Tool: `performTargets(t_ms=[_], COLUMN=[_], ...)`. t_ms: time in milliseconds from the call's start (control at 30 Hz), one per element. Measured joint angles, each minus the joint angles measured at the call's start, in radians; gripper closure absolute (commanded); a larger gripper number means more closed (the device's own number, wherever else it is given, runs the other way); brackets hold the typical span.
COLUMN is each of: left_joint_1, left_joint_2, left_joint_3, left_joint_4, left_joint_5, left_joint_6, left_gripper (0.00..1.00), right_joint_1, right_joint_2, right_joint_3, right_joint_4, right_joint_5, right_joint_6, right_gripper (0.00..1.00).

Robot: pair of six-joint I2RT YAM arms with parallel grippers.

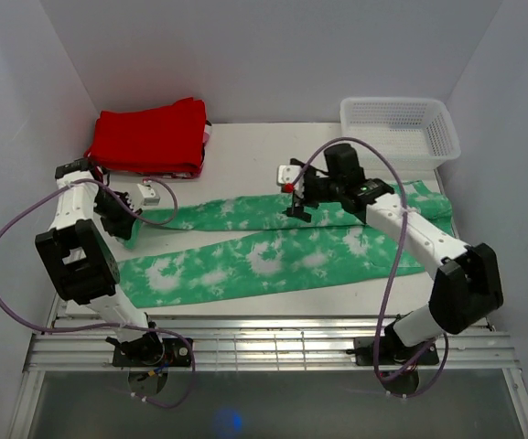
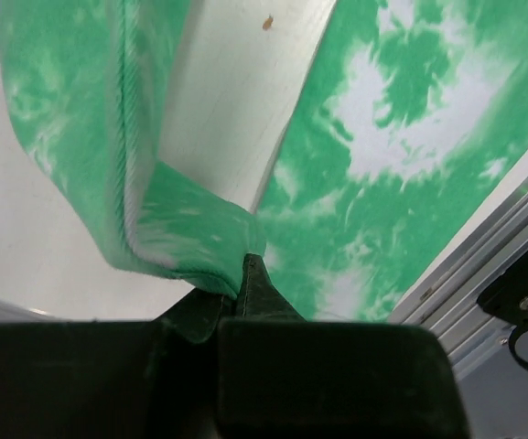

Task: Fold and stack the trousers
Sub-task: Flatten the trousers out

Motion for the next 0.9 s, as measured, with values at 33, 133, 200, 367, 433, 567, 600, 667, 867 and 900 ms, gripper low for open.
performTargets(t_ms=[33, 133, 200, 367, 433, 567, 600, 667, 867, 900], left_joint_1=[0.0, 0.0, 0.0, 0.004, 0.013, 0.057, 0.072, 0.102, 0.158, 0.164], left_joint_2=[0.016, 0.071, 0.096, 0.207, 0.286, 0.465, 0.51, 0.596, 0.766, 0.764], left_joint_3=[0.005, 0.045, 0.068, 0.161, 0.226, 0.383, 0.435, 0.533, 0.786, 0.792], left_joint_4=[0.002, 0.0, 0.001, -0.014, -0.019, -0.025, -0.023, -0.016, -0.002, 0.0], left_joint_5=[0.013, 0.067, 0.103, 0.196, 0.244, 0.318, 0.333, 0.353, 0.4, 0.412], left_joint_6=[-0.011, -0.066, -0.101, -0.234, -0.303, -0.424, -0.452, -0.497, -0.6, -0.602], left_gripper=[1.0, 1.0, 1.0, 1.0, 1.0, 0.99, 0.81, 0.63, 0.26, 0.02], right_joint_1=[0.051, 0.151, 0.194, 0.264, 0.28, 0.287, 0.285, 0.281, 0.269, 0.267], right_joint_2=[0.041, 0.194, 0.312, 0.597, 0.693, 0.814, 0.826, 0.84, 0.848, 0.846], right_joint_3=[0.014, 0.072, 0.128, 0.294, 0.367, 0.462, 0.464, 0.464, 0.443, 0.433], right_joint_4=[0.04, 0.138, 0.193, 0.302, 0.335, 0.385, 0.392, 0.392, 0.393, 0.406], right_joint_5=[0.002, 0.021, 0.043, 0.116, 0.158, 0.256, 0.276, 0.308, 0.352, 0.353], right_joint_6=[0.0, 0.0, -0.003, -0.008, -0.006, 0.004, 0.003, -0.008, -0.021, -0.021], right_gripper=[0.08, 0.07, 0.07, 0.13, 0.22, 0.38, 0.43, 0.46, 0.5, 0.5])
